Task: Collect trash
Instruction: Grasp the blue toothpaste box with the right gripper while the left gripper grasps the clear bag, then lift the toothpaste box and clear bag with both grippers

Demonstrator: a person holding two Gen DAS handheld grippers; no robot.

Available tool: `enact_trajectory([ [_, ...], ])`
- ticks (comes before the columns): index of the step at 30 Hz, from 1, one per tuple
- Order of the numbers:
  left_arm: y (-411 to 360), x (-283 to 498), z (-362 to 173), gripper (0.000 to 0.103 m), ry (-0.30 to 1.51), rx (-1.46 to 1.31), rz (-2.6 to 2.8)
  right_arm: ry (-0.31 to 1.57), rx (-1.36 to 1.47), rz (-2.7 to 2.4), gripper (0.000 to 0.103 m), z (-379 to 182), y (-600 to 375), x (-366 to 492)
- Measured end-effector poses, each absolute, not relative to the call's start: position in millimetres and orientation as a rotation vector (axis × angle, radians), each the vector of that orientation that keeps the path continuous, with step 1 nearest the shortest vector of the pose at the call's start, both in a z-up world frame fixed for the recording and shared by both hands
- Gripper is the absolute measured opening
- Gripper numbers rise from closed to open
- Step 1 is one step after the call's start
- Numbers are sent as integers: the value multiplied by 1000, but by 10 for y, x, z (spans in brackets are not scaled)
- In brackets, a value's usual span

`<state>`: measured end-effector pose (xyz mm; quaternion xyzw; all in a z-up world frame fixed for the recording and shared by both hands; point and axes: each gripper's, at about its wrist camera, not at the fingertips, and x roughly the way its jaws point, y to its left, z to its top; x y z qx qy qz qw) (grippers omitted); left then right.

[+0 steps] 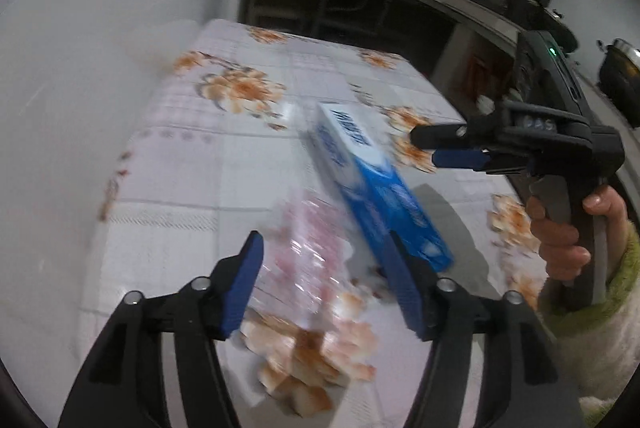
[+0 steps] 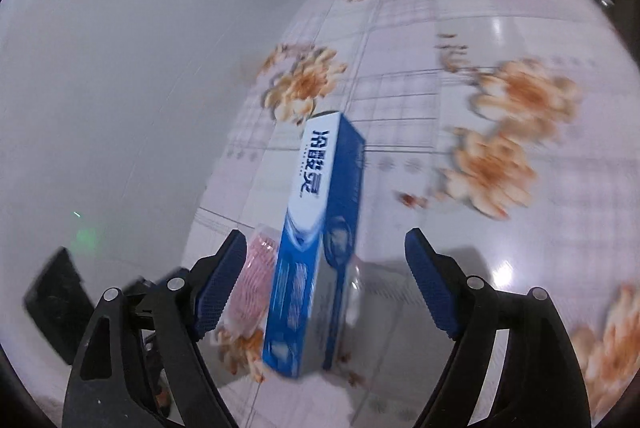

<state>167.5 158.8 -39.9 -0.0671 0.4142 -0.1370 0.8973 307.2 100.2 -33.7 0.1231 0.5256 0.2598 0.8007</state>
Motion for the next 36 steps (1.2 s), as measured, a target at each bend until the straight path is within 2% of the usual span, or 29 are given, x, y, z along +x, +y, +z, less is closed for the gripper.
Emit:
enact_trajectory([
  [4,1590,1915,-558,63,910,-177,-310,1212,166,525,77,-558,1330,3259],
  [9,1528,2037,-807,63,989,-147,-274,1275,115,529,51,-750,1492,3290],
  [10,1518,2049,-840,62,996,-139,-265,1268,117,548,51,-756,1511,3272],
  [13,1488,2030,-870,53,980,-122,-254,1233,133,565,39,-694,1491,3237],
  [22,1391,1987,-878,38,963,-95,-282,1116,235,551,37,-280,915,2930],
  [28,1109,1898,-874,36,977,-94,-385,1137,261,410,37,-319,309,2506],
  [31,967,1860,-865,37,1002,-97,-431,1170,264,327,37,-469,104,2286],
  [33,902,1838,-851,44,1022,-104,-441,1194,295,304,37,-559,13,2179],
  [36,867,1849,-852,63,1054,-149,-467,1204,344,295,38,-667,-57,2050],
])
